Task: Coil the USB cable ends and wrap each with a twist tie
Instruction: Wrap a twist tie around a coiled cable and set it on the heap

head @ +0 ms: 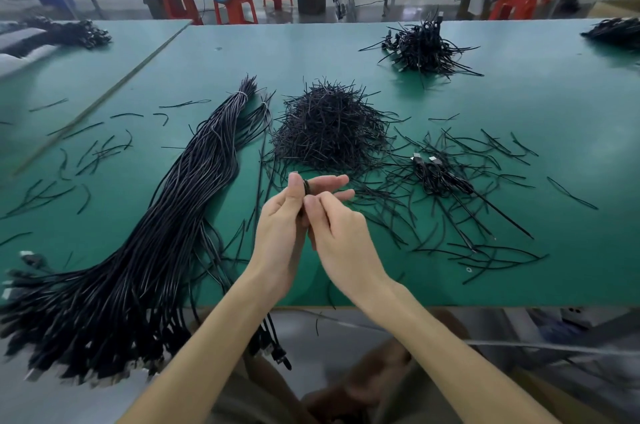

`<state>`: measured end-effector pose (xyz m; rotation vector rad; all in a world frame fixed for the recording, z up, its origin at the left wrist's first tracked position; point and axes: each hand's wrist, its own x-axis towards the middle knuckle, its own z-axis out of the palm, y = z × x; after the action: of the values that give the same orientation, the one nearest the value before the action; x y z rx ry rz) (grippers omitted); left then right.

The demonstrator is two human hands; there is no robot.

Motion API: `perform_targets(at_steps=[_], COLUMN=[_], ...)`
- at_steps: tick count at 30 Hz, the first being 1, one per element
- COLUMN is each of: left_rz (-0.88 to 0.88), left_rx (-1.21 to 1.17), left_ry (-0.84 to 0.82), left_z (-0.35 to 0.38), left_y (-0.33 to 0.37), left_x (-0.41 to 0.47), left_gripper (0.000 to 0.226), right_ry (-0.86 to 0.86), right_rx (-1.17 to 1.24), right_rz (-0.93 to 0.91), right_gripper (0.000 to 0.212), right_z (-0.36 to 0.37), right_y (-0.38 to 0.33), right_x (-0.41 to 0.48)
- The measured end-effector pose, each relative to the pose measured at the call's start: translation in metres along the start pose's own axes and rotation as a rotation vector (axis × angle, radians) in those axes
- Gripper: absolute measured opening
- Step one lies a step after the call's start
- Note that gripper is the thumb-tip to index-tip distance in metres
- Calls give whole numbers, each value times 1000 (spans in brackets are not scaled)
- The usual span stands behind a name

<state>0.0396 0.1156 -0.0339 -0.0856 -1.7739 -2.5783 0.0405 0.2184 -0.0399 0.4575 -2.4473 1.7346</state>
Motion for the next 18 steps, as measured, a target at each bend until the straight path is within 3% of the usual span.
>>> perform_targets(at_steps=[7, 12, 18], left_rz=[-124, -115, -23], left_rx=[-269, -394, -460], left_ry=[125, 72, 8], left_z=[-2, -4, -13], left_y=[-1, -6, -3], left_x=[3, 3, 6], left_gripper=[42, 41, 35], right_ry=[-55, 24, 75], right_rx=[-300, -526, -399], right_rz=[-44, -66, -19], right_gripper=[32, 41, 39], right_z=[0, -3, -14], right_y=[-4, -10, 3], right_x=[-9, -12, -8])
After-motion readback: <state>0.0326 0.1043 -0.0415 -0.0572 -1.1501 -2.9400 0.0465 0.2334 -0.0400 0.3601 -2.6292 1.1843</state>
